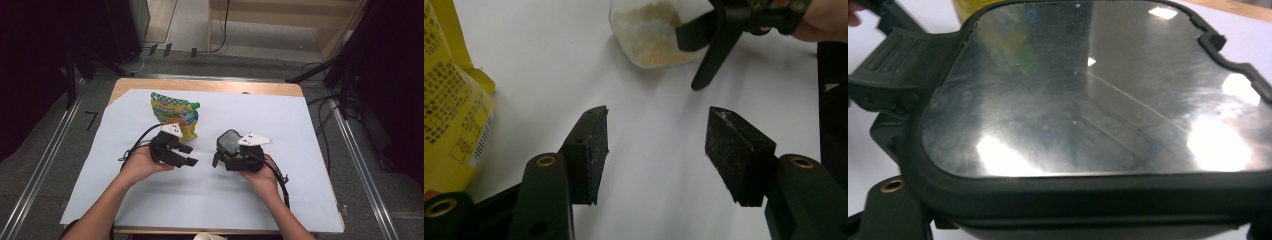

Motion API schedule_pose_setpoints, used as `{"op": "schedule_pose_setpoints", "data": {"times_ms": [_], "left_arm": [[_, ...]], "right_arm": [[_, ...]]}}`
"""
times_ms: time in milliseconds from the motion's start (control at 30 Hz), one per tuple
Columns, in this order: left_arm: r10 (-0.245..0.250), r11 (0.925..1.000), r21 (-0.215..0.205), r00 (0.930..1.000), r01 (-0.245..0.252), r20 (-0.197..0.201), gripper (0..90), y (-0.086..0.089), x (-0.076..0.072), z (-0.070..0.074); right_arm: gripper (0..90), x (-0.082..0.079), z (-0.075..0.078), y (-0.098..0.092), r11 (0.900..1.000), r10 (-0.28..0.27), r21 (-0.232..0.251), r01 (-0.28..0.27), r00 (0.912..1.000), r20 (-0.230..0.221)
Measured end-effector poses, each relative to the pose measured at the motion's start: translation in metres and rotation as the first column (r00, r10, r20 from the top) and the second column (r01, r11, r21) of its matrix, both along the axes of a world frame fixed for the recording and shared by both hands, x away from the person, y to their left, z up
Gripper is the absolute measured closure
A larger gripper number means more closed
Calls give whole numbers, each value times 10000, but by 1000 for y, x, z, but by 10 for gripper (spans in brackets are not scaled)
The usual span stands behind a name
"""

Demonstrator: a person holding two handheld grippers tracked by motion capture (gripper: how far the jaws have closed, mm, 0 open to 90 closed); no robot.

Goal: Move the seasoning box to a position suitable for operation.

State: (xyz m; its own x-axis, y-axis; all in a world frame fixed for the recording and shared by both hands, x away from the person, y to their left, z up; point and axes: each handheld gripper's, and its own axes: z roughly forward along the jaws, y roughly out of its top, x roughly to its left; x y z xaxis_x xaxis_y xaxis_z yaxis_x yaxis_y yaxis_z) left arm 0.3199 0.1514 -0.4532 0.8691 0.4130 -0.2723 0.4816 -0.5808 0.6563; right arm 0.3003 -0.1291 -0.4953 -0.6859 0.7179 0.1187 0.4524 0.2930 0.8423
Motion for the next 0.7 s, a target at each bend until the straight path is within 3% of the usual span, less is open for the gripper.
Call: {"op": "schedule_pose_setpoints", "data": {"times_ms": [400,700], "left_arm": [[35,10000,1,10000,-35,11,437,3,2,1],[-102,9999,66,9999,101,115,446,0,0,1]], "right_arm": [[159,-8,-12,26,9967,768,-243,-770,9970,-106],[156,-12,-14,28,9918,1092,-696,-1070,9936,276]]}}
